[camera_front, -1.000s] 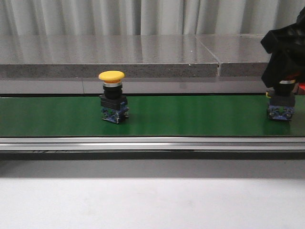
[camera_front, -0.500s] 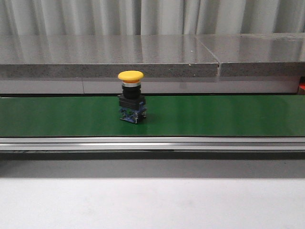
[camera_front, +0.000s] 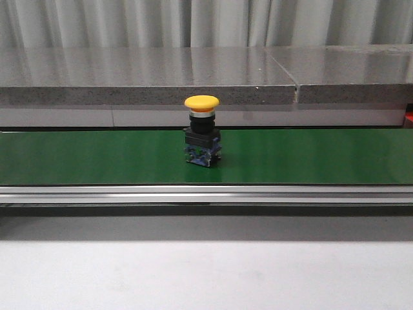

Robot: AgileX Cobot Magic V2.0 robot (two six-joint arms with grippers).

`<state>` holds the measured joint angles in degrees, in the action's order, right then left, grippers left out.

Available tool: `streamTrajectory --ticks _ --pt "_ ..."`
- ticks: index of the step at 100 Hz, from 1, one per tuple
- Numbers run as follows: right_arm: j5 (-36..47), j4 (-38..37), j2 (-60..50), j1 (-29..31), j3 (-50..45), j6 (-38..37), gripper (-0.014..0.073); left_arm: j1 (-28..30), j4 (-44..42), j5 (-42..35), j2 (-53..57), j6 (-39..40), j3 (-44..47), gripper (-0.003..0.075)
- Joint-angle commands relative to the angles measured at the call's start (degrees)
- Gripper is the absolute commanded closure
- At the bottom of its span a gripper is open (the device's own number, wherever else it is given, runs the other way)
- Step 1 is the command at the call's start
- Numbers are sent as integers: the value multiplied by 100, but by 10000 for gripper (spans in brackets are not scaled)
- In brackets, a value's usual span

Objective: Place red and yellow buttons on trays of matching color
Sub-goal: 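Lower the red button into the red tray and open the right gripper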

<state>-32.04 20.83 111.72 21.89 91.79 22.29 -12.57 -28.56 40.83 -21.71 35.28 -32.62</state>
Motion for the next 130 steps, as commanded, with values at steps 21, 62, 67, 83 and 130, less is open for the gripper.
streamTrajectory --ticks 21,62,67,83,130 --pt "275 87 367 32 642 1 377 -29 -143 -375 -46 36 -139 739" --pt "364 87 793 32 651 1 375 -29 -143 -384 -46 36 -139 739" --pt "370 87 799 32 651 1 361 -29 -143 -384 -46 36 -139 739" --pt "354 87 799 32 651 1 137 -29 -143 -384 -46 36 -139 739" --pt "-179 87 -118 32 676 1 -71 -29 -143 -384 -46 36 -139 739"
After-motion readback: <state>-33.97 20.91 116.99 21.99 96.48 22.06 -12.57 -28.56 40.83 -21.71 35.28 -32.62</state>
